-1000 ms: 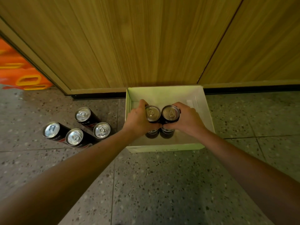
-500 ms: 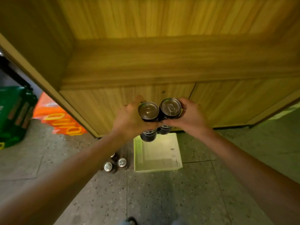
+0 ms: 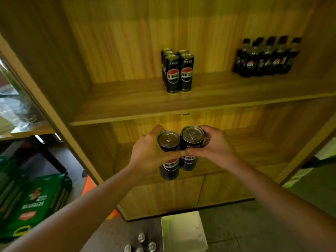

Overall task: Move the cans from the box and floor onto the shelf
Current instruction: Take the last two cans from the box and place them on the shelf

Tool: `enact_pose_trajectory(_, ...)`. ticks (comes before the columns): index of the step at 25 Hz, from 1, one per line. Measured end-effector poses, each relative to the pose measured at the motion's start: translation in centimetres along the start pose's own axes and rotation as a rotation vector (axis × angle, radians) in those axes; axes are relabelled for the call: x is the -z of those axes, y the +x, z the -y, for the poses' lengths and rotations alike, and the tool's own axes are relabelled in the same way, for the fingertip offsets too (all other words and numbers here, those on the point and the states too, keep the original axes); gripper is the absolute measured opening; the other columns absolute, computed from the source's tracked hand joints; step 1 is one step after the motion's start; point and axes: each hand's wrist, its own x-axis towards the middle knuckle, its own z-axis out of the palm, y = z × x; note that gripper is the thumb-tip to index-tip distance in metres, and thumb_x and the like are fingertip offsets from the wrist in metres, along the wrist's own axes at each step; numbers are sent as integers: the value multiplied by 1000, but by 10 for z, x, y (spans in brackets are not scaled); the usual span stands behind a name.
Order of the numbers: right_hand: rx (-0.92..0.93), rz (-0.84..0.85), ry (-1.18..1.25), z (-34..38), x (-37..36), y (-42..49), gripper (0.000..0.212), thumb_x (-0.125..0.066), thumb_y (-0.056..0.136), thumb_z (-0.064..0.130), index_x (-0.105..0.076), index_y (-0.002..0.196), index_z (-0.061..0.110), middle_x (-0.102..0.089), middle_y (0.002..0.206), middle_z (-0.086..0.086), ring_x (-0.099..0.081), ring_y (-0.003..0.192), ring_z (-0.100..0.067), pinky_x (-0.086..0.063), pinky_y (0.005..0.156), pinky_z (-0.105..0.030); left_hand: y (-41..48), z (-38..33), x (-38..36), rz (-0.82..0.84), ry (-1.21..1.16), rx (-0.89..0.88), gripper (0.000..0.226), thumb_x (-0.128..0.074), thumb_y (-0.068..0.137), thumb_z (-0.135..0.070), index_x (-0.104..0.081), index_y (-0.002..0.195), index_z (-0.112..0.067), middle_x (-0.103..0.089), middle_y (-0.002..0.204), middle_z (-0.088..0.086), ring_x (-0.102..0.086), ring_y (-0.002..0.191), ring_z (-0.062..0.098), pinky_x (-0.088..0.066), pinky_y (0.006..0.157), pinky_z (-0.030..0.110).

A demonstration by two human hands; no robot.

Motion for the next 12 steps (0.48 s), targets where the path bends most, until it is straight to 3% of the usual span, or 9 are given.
enact_pose_trajectory(3,48,-59,-109,43,24,19,65,-85,54,24,-59,112,12,-66,111,-1,-60,101,-15,-51,86,-32,26,-29,33,-8,-23,-26,85,-72,39,-69,-56,108,-21,-71,103,-2,-66,94,14,-57,79,40)
enact_pose_trajectory(7,67,-76,-50,81,48,43,66,-84,57,21,-56,116,9,-64,117,-6,-59,103,-15,-49,86,-30,54,-62,62,-15,-96,-75,88,-73,39,-63,-58,113,-17,-69,111,1,-65,99,14,-55,83,34)
enact_pose_trajectory(12,85,-76,-11,94,75,85,62,-82,60,19,-56,116,8,-64,117,-8,-58,95,-12,-50,72,-25,105,-82,73,-42,-102,-95,58,-81,54,-47,-57,100,-21,-65,97,-5,-63,92,13,-53,77,30)
